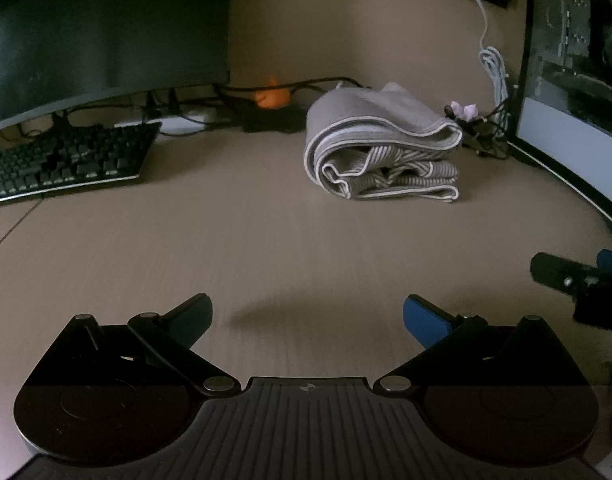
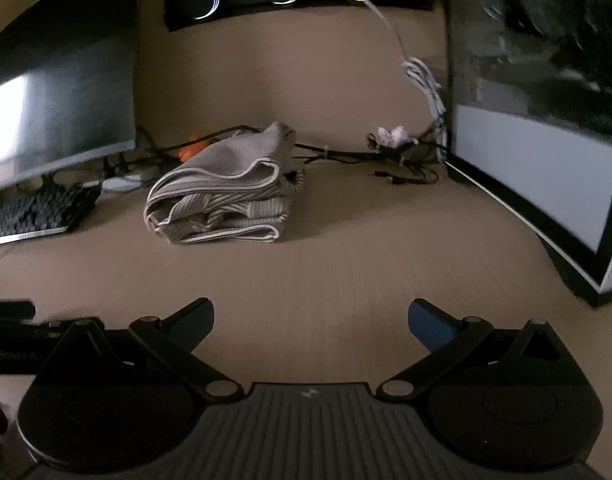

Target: Fold clothes

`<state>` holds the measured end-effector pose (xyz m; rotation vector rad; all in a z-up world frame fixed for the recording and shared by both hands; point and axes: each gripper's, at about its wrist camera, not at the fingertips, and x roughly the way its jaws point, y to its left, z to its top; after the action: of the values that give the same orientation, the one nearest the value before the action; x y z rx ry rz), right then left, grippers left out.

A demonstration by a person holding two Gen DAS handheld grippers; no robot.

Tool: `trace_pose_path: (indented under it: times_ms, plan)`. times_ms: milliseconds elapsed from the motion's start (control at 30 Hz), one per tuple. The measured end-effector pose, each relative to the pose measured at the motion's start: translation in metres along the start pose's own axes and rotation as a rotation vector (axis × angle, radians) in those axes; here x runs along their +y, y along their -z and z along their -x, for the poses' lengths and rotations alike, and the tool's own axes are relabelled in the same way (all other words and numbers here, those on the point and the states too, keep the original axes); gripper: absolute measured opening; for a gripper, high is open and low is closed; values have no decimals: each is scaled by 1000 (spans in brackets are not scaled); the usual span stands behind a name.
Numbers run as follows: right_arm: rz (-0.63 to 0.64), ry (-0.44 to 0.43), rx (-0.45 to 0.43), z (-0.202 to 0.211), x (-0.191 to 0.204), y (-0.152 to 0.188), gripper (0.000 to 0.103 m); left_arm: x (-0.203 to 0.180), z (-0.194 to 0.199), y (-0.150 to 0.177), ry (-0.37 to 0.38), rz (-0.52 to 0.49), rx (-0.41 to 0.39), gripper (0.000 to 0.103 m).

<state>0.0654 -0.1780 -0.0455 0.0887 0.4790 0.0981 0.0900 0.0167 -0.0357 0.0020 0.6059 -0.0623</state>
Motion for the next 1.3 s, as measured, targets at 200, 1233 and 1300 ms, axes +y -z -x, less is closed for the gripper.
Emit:
trace_pose_path:
  times_ms: [200,1233,1300]
  plan:
    - [-27,-3,-10,1,-3,2,103,-8,2,3,-19,-58,-13,103]
    - [-29,2,10,-1,-3,3,103,-9,0,4,-45,-85,16,103]
    - [-29,2,10,-1,-3,3,103,-8,0,4,-40,-81,16,103]
